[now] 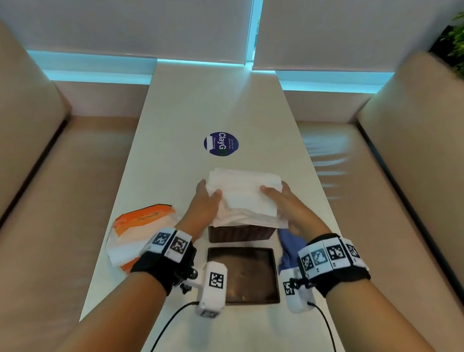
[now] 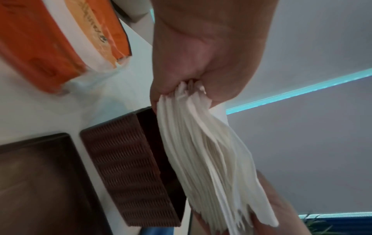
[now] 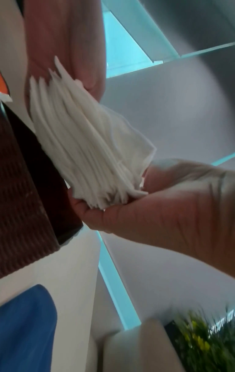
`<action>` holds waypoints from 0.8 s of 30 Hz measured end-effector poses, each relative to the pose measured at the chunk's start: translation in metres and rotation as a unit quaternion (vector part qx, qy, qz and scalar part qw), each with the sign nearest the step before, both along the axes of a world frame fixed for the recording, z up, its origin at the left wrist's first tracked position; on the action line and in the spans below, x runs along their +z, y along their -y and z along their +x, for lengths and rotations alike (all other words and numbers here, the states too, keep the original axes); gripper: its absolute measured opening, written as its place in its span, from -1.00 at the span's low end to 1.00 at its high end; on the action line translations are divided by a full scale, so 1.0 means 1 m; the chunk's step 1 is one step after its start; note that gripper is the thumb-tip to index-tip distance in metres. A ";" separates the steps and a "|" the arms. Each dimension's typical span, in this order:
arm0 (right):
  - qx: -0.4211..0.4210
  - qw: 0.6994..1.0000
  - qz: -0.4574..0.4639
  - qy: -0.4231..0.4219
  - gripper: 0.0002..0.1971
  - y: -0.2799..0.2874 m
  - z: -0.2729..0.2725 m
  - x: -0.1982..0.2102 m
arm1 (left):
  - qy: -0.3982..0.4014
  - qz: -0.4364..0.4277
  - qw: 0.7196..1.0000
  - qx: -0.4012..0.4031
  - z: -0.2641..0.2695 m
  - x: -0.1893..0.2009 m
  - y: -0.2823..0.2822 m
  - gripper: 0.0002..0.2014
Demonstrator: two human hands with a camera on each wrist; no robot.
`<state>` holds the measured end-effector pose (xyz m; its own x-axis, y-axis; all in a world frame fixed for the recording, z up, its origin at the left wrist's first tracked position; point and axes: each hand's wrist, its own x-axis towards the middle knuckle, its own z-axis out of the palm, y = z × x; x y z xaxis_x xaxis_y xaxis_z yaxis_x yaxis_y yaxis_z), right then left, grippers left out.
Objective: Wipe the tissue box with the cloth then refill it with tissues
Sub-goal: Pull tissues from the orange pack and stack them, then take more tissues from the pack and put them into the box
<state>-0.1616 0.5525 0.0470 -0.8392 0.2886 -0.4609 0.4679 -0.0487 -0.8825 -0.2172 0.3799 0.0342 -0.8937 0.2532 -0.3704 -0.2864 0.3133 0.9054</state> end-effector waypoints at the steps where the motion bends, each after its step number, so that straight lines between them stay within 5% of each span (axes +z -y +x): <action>1: 0.002 1.000 0.018 0.001 -0.40 -0.003 -0.004 -0.001 | -0.019 -0.021 1.000 -0.012 -0.004 -0.004 -0.005 -0.51; 6: 0.055 0.976 0.209 0.024 -0.47 -0.005 -0.017 -0.013 | -0.058 -0.151 0.986 -0.051 -0.010 -0.015 -0.024 -0.56; 13: 0.101 0.943 0.311 0.053 -0.48 0.011 -0.021 -0.019 | -0.120 -0.290 0.946 -0.077 -0.004 -0.026 -0.038 -0.52; 19: 0.065 0.953 0.294 0.035 -0.50 0.021 -0.019 -0.031 | -0.138 -0.195 0.971 -0.030 0.013 -0.021 -0.029 -0.24; 24: 0.054 0.951 0.304 0.014 -0.52 0.031 -0.016 -0.040 | -0.289 -0.202 0.933 -0.072 0.057 -0.018 0.017 -0.36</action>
<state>-0.1779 0.5211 0.0070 -0.8695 0.4209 -0.2585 0.4641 0.5170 -0.7193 -0.1606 0.3633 0.0159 -0.9412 0.3304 0.0708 0.2840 0.6599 0.6956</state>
